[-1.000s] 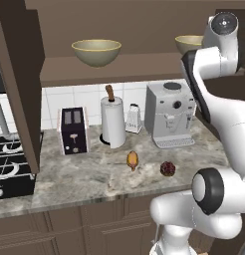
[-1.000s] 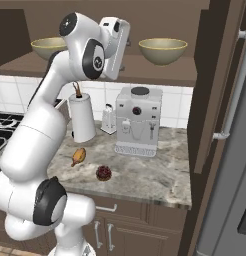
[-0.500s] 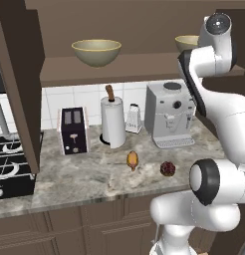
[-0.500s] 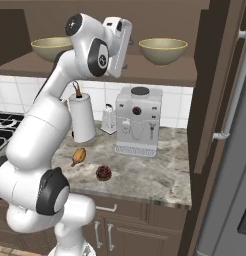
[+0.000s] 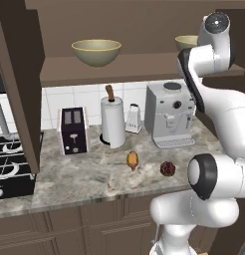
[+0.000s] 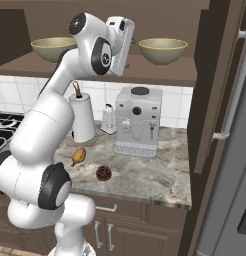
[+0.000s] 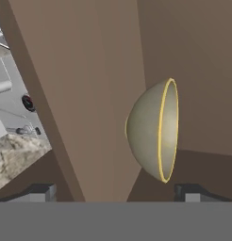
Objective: Pick both bowls and place them on the counter. Then place the chicken drumstick in one bowl and place the cake in the other bowl.
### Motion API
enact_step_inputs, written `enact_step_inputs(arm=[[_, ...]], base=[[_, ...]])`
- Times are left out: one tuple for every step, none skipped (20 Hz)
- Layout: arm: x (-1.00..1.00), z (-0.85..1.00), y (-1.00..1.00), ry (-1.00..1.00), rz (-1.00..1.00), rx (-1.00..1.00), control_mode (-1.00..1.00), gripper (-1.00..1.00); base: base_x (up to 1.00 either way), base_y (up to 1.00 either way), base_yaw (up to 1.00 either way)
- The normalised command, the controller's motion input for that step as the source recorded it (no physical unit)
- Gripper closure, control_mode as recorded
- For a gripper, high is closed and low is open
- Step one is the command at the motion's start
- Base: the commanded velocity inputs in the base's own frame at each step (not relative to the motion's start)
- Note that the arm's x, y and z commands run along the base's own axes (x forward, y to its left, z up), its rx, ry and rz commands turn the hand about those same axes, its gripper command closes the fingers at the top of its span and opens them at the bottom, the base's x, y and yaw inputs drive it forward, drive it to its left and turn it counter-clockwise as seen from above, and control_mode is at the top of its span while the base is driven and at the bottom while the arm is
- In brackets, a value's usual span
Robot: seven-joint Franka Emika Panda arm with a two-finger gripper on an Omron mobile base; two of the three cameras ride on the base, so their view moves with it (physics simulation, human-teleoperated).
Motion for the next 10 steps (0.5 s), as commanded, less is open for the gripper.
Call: enact_step_inputs(arm=[[0.04,0.0,-0.12,0.0,0.0,0.0,-1.0,-1.0],[0.01,0.0,-0.21,0.0,0.0,0.0,-1.0,-1.0],[0.06,0.0,-0.12,0.0,0.0,0.0,-1.0,-1.0],[0.1,0.0,-0.05,0.0,0.0,0.0,-1.0,-1.0],[0.12,0.0,-0.03,0.0,0.0,0.0,-1.0,-1.0],[0.12,0.0,-0.08,0.0,0.0,0.0,-1.0,-1.0],[0.04,0.0,-0.19,0.0,0.0,0.0,-1.0,-1.0],[0.09,0.0,-0.17,0.0,0.0,0.0,-1.0,-1.0],[0.16,0.0,-0.05,0.0,0.0,0.0,-1.0,-1.0],[0.2,0.0,0.0,0.0,0.0,0.0,-1.0,-1.0]], base=[[0.0,0.0,0.0],[0.0,0.0,0.0],[0.0,0.0,0.0],[0.0,0.0,0.0],[0.0,0.0,0.0],[0.0,0.0,0.0],[0.0,0.0,0.0],[0.0,0.0,0.0],[0.0,0.0,0.0],[0.0,0.0,0.0]])
